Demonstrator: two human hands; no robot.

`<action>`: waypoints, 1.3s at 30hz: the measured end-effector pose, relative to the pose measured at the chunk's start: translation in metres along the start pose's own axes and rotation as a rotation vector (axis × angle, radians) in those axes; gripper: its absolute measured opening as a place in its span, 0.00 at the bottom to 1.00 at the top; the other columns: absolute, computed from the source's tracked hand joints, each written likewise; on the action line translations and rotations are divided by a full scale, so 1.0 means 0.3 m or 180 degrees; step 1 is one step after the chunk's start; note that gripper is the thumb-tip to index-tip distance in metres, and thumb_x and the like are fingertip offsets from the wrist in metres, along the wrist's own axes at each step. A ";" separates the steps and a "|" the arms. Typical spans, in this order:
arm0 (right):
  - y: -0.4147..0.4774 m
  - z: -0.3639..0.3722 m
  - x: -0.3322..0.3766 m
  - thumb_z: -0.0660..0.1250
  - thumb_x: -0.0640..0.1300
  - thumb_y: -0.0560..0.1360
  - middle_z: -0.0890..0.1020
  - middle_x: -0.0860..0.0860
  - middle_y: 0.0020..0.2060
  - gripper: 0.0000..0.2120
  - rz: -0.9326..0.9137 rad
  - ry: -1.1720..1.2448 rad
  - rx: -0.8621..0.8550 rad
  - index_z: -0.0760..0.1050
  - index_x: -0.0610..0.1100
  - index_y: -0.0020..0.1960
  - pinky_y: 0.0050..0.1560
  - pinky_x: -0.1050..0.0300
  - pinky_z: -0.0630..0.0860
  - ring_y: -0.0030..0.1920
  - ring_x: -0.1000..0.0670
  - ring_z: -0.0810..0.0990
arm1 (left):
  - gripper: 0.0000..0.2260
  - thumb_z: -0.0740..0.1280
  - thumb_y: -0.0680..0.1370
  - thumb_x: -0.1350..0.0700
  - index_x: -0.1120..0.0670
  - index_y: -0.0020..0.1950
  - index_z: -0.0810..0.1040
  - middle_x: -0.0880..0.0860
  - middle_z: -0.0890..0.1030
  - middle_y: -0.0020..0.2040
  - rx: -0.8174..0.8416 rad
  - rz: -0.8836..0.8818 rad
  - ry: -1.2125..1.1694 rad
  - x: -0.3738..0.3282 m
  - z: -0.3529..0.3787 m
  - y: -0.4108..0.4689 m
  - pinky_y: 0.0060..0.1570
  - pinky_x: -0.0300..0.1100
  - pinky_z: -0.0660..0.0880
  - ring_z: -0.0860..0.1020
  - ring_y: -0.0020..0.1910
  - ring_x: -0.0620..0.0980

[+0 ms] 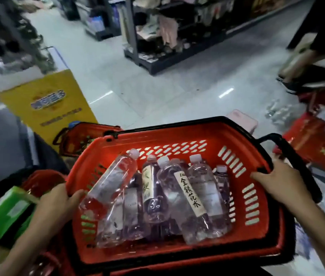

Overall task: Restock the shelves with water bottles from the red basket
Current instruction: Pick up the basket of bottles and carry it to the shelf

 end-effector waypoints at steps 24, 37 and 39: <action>1.321 -0.240 -0.123 0.70 0.52 0.70 0.80 0.54 0.35 0.09 0.1584 0.0702 -0.0868 0.75 0.52 0.48 0.35 0.57 0.73 0.33 0.50 0.79 | 0.12 0.67 0.79 0.48 0.58 0.49 0.77 0.49 0.77 0.33 0.0535 0.1277 0.0794 -1.750 0.153 1.542 0.27 0.38 0.67 0.75 0.30 0.45; 1.733 -0.309 -0.085 0.72 0.53 0.69 0.79 0.54 0.36 0.15 0.3018 0.1054 -0.1574 0.75 0.48 0.51 0.33 0.59 0.69 0.34 0.53 0.77 | 0.11 0.68 0.78 0.49 0.52 0.39 0.75 0.46 0.75 0.29 0.1064 0.2702 0.1303 -2.912 0.402 2.209 0.27 0.39 0.65 0.74 0.28 0.43; 1.750 -0.341 -0.105 0.72 0.53 0.69 0.80 0.54 0.38 0.16 0.3189 0.1069 -0.1691 0.75 0.49 0.53 0.34 0.57 0.71 0.35 0.50 0.78 | 0.13 0.68 0.78 0.48 0.51 0.36 0.72 0.46 0.74 0.28 0.1085 0.2935 0.1279 -3.095 0.469 2.218 0.27 0.39 0.66 0.74 0.27 0.44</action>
Point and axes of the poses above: each hand's wrist, its own y-axis towards the middle knuckle, its own z-axis out of the palm, x = y × z, the point moved 10 cm from there along y, towards the middle knuckle
